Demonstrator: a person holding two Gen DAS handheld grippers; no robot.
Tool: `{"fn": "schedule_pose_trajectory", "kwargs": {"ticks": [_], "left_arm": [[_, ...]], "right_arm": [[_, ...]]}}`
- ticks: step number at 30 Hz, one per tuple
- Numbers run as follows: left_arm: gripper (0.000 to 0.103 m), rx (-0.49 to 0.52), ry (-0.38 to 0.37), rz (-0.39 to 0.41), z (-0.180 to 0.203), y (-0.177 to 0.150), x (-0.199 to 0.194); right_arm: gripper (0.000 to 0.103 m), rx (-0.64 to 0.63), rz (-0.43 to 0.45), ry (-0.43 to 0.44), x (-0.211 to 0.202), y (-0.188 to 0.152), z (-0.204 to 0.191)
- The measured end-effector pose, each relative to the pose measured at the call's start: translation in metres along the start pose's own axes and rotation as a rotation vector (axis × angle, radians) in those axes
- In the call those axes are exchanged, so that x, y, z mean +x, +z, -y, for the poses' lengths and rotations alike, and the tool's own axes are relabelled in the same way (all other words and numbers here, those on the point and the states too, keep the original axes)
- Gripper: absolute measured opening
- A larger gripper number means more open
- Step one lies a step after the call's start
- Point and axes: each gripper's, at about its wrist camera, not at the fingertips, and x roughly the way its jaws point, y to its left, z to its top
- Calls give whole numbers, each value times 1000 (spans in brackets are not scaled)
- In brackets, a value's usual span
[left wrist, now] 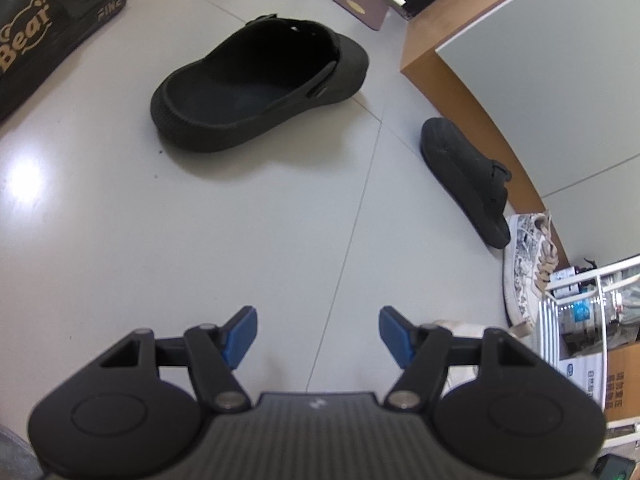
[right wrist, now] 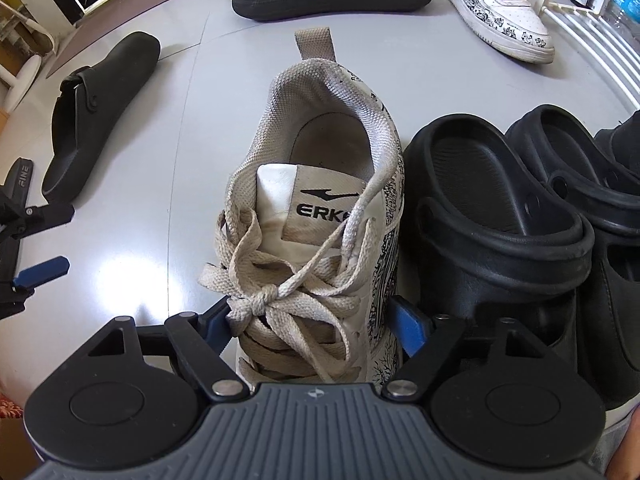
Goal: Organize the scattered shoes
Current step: 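Lower the sneaker upright beside the black clogs with the right tool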
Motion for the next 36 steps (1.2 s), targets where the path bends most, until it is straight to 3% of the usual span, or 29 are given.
{"fn": "schedule_pose_trajectory", "kwargs": {"ticks": [7, 11, 19, 23, 28, 33, 36], "left_arm": [[70, 21, -23, -11, 6, -1, 3], [70, 31, -37, -13, 8, -1, 2], [70, 21, -47, 5, 6, 3, -1], [70, 13, -56, 0, 6, 4, 1], [70, 23, -61, -8, 8, 5, 1], [71, 33, -63, -12, 11, 5, 0], [71, 54, -65, -13, 16, 6, -2]], "right_arm": [[80, 0, -3, 1, -1, -1, 0], [81, -118, -5, 12, -1, 5, -3], [79, -193, -10, 0, 0, 18, -9], [79, -296, -12, 0, 1, 18, -20], [83, -295, -106, 5, 2, 35, -28], [84, -249, -139, 65, -19, 53, -19], [84, -317, -148, 61, -35, 56, -17]]}}
